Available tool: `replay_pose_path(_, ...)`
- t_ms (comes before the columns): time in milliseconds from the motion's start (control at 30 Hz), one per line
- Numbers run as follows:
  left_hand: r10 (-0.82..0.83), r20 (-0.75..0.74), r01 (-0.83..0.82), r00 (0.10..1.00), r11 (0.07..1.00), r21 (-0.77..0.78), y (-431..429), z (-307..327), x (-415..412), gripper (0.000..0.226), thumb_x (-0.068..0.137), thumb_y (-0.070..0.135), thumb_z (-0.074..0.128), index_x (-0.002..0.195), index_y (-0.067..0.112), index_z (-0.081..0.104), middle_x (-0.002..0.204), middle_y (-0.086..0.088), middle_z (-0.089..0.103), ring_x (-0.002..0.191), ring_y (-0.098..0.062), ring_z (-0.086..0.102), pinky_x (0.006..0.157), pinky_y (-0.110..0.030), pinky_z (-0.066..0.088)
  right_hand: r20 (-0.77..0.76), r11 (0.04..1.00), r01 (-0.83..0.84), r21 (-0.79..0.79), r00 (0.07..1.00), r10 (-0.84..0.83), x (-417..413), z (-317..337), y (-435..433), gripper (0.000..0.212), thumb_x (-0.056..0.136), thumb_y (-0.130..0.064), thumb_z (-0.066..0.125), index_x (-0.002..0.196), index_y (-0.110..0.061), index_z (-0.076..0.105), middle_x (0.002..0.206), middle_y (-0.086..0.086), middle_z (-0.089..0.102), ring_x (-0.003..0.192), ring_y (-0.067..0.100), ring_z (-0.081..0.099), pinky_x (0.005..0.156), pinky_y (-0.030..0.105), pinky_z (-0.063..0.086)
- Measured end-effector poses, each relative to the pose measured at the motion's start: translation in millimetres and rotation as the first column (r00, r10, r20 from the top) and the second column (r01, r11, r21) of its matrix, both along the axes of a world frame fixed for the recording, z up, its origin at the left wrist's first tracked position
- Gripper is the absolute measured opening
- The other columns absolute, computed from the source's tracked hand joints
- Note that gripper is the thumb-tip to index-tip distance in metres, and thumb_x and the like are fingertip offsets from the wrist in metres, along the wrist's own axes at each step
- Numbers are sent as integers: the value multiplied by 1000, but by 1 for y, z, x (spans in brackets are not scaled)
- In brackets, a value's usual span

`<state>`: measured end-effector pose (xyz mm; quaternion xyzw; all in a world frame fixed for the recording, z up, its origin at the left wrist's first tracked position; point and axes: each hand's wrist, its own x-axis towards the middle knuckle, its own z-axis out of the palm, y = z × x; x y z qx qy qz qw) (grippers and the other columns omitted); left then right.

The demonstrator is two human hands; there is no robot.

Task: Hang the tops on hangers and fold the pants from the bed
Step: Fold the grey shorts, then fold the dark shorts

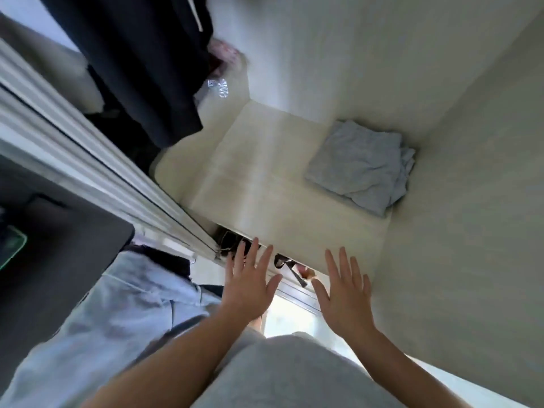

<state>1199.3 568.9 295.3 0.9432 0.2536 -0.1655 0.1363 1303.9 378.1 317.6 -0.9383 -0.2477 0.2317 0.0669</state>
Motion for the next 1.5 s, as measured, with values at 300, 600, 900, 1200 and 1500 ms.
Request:
replay_pose_path(300,423,122,-426,898,905,-7,-90,27,-125,69,93,74,3,154,46,-15,163,9,-25,151,-25,-23,121,-51,-9,-2,914,-392,107,919,395,-61,23,-24,67,101,-60,20,158,-38,-7,165,-8,-22,153,20,-17,122,47,-5)
replay_pose_path(600,724,99,-730,682,682,39,-137,52,-270,70,95,71,10,157,43,-8,166,7,-19,152,-23,-22,122,-48,-9,-21,667,-719,195,677,736,-188,35,3,70,100,-62,22,156,-40,-14,163,-12,-26,152,18,-21,121,48,-10)
replay_pose_path(900,942,139,-952,306,304,32,-189,70,-474,71,92,72,9,156,45,-7,167,7,-13,153,-22,-19,123,-49,-6,-7,280,-913,297,291,957,-388,57,30,70,101,-59,31,158,-40,-4,167,-10,-13,153,19,-9,122,49,-3)
replay_pose_path(1200,987,162,-999,-14,-21,44,-262,78,-711,67,98,69,18,157,45,-4,168,8,-11,153,-22,-17,123,-49,-7,11,-2,-958,286,1,1000,-637,63,24,69,101,-59,29,158,-39,-6,167,-8,-14,154,21,-8,122,50,3)
replay_pose_path(1500,856,170,-873,-488,-483,-69,-359,65,-842,65,99,68,22,157,45,4,169,7,-3,154,-21,-12,123,-48,-1,8,-384,-889,249,-395,919,-808,66,-2,70,101,-60,29,157,-41,-8,165,-13,-18,153,17,-13,122,47,2)
